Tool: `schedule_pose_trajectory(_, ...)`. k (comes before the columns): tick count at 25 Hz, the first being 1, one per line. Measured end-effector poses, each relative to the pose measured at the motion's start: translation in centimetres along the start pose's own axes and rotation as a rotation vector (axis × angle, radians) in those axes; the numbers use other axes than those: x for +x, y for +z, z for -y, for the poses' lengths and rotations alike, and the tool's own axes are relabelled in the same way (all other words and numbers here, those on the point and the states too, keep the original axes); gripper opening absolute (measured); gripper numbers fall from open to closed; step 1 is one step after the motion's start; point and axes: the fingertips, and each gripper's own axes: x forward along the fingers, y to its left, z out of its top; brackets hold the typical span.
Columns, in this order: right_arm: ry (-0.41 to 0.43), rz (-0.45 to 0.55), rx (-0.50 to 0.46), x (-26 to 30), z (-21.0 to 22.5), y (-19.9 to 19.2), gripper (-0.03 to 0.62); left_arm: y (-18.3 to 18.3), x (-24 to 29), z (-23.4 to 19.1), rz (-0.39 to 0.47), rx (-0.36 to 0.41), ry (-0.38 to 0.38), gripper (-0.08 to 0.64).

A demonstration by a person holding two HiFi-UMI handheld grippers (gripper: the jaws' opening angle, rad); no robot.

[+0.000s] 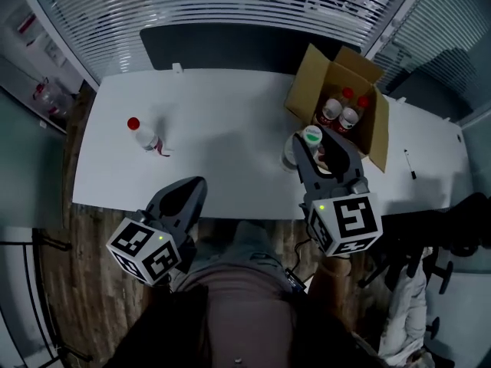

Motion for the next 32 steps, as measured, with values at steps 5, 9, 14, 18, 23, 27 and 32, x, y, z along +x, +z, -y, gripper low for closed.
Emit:
schedule_pose_trajectory(5, 0.095, -0.002, -0.007, 2.9, -1.6, 0.2, 0.173, 0.4, -0.7, -1.2, 0.039, -0.027, 0.07, 0.009)
schedule_pose_trajectory(9, 0.175, -0.003, -0.015, 5.1, -3.4, 0.8, 0.173, 1.4, -1.5, -2.4, 0.059, -0.046, 0.134, 0.009)
schedule_pose_trajectory(14, 0.268, -0.013, -0.024, 7.3, -5.3, 1.0, 0.173, 2.0, -2.6, -3.5, 0.097, -0.063, 0.206, 0.009)
schedule_pose_trajectory(18, 0.337, -0.011, -0.036, 8.9, -7.2, 1.2, 0.173, 2.2, -4.0, -4.5, 0.124, -0.078, 0.269, 0.009)
schedule_pose_trajectory(23, 0.412, -0.017, -0.041, 10.7, -9.1, 0.8, 0.173, 2.1, -5.6, -5.3, 0.153, -0.092, 0.349, 0.009)
schedule_pose_trajectory(27, 0.47, -0.021, -0.044, 12.1, -10.5, 0.4, 0.173, 1.8, -6.9, -5.6, 0.171, -0.104, 0.416, 0.009)
schedule_pose_trajectory(32, 0.532, -0.024, -0.045, 13.8, -12.5, -0.1, 0.173, 1.2, -8.9, -6.1, 0.191, -0.122, 0.499, 0.009)
